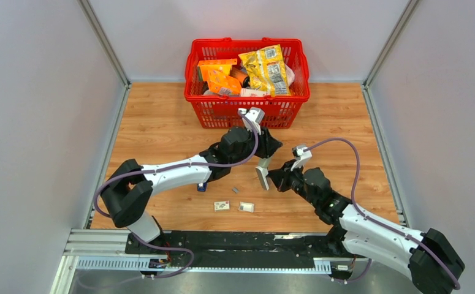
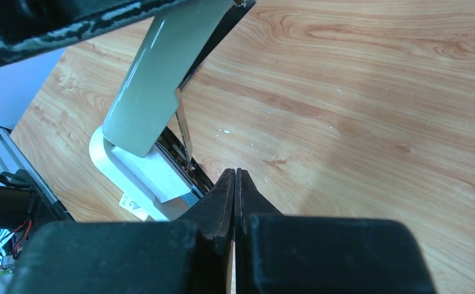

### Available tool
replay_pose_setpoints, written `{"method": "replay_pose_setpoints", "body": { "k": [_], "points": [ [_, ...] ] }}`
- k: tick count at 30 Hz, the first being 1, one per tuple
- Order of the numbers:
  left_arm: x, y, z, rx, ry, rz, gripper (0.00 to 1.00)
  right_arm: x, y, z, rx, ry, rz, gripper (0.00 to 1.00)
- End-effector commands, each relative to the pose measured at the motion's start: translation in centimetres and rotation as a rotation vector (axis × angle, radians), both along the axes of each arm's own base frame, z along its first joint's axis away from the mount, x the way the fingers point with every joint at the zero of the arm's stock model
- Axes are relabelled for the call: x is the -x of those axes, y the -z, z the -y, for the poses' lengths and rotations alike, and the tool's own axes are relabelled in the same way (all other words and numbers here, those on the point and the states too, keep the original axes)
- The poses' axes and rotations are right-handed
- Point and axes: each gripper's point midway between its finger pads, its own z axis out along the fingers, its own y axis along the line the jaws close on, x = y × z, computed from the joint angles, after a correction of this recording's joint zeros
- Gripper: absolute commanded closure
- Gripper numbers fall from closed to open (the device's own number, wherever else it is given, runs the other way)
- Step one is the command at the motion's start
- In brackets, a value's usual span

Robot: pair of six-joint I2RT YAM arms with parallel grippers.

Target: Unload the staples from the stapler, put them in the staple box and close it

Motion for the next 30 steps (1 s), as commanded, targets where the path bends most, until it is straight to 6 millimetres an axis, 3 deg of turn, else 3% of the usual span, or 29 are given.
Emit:
{"method": "replay_pose_setpoints", "body": {
  "k": [1, 14, 30],
  "points": [
    [-1.8, -7.0, 1.2, 0.217, -0.012, 0.043, 1.0, 1.4, 0.7, -1.1, -0.039, -0.067, -0.048, 1.0],
    [-2.8, -3.3, 2.7, 0.096, 0.043, -0.129, 1.0, 0.2, 2.2, -0.3, -0.014, 0.003, -0.074, 1.0],
    [-2.3, 1.3, 2.5, -0.038, 0.083, -0.275, 1.0, 0.1, 1.7, -0.4, -0.033, -0.009, -0.054, 1.0]
  ]
}}
